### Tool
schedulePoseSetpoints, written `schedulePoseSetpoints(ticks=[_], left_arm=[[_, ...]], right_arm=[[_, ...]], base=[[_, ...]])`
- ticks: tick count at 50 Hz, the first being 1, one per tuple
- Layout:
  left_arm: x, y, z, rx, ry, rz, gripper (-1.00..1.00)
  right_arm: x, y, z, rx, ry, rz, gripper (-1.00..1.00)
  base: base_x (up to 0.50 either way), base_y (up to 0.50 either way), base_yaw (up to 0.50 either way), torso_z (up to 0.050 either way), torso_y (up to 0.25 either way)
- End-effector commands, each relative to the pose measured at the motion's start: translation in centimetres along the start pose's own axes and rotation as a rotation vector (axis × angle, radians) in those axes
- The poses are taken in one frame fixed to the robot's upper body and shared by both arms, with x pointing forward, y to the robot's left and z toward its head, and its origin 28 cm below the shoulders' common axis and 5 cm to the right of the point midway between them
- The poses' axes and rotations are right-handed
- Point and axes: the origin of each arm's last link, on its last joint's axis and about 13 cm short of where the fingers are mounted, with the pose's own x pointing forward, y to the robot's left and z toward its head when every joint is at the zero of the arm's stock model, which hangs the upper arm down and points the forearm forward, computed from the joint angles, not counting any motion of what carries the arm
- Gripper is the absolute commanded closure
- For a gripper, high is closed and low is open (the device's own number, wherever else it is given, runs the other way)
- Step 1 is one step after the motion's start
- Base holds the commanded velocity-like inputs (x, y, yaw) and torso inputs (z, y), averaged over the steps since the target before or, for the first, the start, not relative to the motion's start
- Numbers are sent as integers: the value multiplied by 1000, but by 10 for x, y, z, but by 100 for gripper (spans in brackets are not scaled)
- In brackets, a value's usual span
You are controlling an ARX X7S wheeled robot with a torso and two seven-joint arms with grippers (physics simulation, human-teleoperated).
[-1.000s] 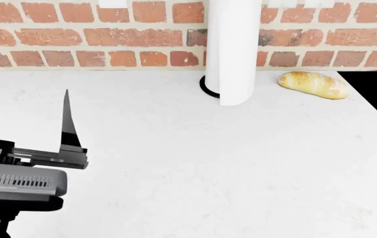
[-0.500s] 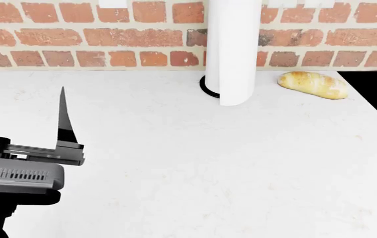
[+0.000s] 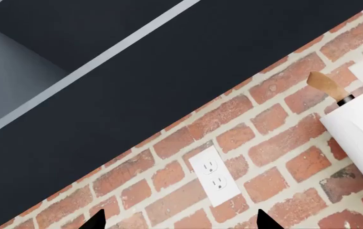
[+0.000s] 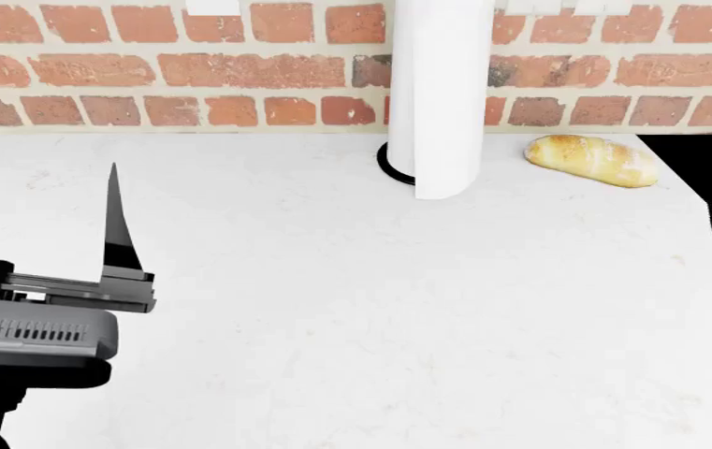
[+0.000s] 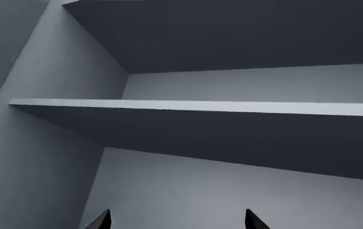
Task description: A wet mug is on the counter and needs to be dried. Pick it up and place it upside down in the open cabinet.
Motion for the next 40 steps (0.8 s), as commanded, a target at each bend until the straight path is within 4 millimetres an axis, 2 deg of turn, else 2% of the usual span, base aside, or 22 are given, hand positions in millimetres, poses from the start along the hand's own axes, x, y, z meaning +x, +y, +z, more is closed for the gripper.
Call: schedulePoseSetpoints(ticks=[1, 30, 40], left_arm=[[-1, 0, 0, 3, 1, 1, -100], [-2, 1, -1, 1, 0, 4, -100], [-1, 3, 0, 4, -4, 6, -100]], right_arm=[[-10, 9, -7, 59, 17, 55, -100], [-22, 30, -11, 130, 37, 135, -100], [-30, 32, -22, 138, 62, 142, -100]], base=[[0, 0, 0, 0, 0], [0, 0, 0, 0, 0], [0, 0, 0, 0, 0]])
